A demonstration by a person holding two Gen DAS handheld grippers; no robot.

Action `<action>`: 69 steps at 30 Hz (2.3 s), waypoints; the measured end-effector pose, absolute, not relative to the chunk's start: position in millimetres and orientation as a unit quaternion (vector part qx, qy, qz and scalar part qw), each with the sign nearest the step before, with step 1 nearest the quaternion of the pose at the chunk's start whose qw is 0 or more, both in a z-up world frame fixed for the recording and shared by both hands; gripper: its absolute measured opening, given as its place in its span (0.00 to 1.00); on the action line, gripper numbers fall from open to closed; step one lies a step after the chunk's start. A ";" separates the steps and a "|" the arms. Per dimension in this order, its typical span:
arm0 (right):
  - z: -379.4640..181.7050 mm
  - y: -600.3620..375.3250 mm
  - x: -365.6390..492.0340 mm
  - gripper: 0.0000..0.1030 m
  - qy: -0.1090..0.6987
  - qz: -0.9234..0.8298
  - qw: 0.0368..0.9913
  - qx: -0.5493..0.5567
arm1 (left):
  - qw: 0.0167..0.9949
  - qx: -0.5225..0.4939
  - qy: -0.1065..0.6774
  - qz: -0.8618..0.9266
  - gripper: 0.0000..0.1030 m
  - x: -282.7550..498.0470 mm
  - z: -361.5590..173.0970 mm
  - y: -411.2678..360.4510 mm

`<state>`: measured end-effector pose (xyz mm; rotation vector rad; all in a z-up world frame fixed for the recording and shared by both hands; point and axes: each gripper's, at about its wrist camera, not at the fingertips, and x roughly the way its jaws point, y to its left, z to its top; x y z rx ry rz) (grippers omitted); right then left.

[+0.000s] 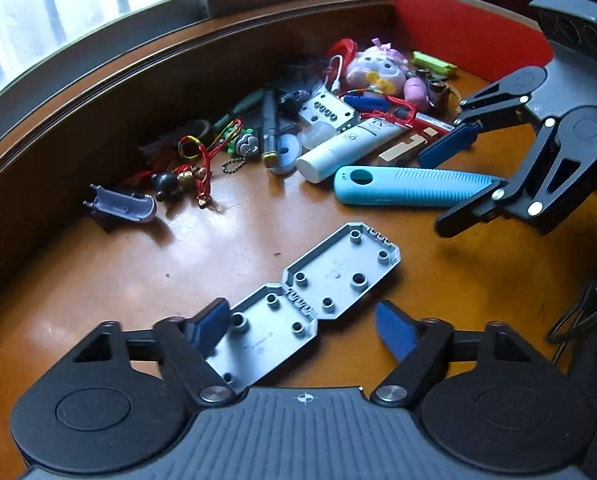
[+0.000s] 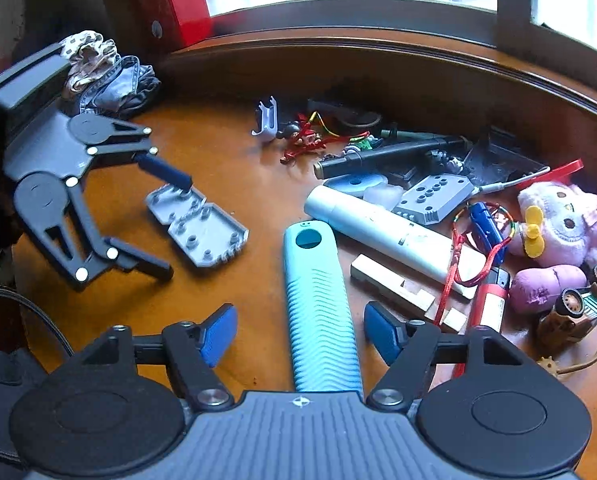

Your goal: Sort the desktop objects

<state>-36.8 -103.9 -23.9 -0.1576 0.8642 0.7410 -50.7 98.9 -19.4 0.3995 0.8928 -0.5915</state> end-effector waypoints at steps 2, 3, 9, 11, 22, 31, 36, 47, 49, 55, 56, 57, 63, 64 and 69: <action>-25.7 -103.8 -38.1 0.71 0.400 0.349 0.844 -0.076 | 0.841 0.189 0.427 -0.273 0.67 -56.8 -17.5 88.7; -26.9 -105.2 -38.9 0.71 0.395 0.348 0.847 -0.071 | 0.841 0.189 0.430 -0.267 0.62 -59.0 -16.7 84.0; -31.4 -108.9 -43.8 0.57 0.368 0.325 0.867 -0.082 | 0.850 0.151 0.467 -0.190 0.51 -58.3 -12.7 67.3; -32.5 -111.7 -46.1 0.39 0.357 0.308 0.877 -0.091 | 0.853 0.131 0.479 -0.158 0.53 -55.2 -12.0 65.4; -29.3 -135.2 -50.2 0.49 0.375 0.288 0.878 -0.073 | 0.859 0.177 0.436 -0.202 0.76 -47.4 -20.0 60.5; -33.4 -135.0 -55.4 0.40 0.351 0.291 0.887 -0.079 | 0.866 0.107 0.433 -0.225 0.43 -56.1 -19.2 69.6; -32.9 -133.9 -57.9 0.33 0.342 0.278 0.894 -0.080 | 0.883 0.052 0.419 -0.203 0.43 -60.8 -12.1 75.4; -1.0 -138.5 -65.6 0.29 0.311 0.287 0.905 -0.041 | 0.912 -0.036 0.372 -0.170 0.43 -61.3 10.5 89.6; 5.7 -139.9 -66.7 0.29 0.304 0.287 0.908 -0.034 | 0.914 -0.049 0.368 -0.166 0.43 -61.2 12.8 92.6; 23.6 -142.5 -75.7 0.29 0.283 0.276 0.918 -0.032 | 0.916 -0.062 0.359 -0.167 0.43 -67.6 18.5 93.3; 25.8 -143.2 -77.1 0.29 0.282 0.274 0.919 -0.030 | 0.916 -0.063 0.358 -0.169 0.43 -68.5 19.1 92.3; 28.1 -143.9 -78.4 0.29 0.280 0.273 0.920 -0.028 | 0.916 -0.064 0.357 -0.171 0.43 -69.0 19.7 90.9; 38.9 -157.5 -88.4 0.29 0.264 0.264 0.928 0.000 | 0.918 -0.056 0.350 -0.177 0.43 -71.8 30.5 75.6; 40.1 -160.3 -89.7 0.29 0.259 0.262 0.930 0.005 | 0.919 -0.056 0.348 -0.178 0.43 -72.8 33.2 72.8; 46.7 -179.1 -92.9 0.29 0.243 0.257 0.935 0.021 | 0.922 -0.062 0.336 -0.182 0.43 -78.5 44.4 52.7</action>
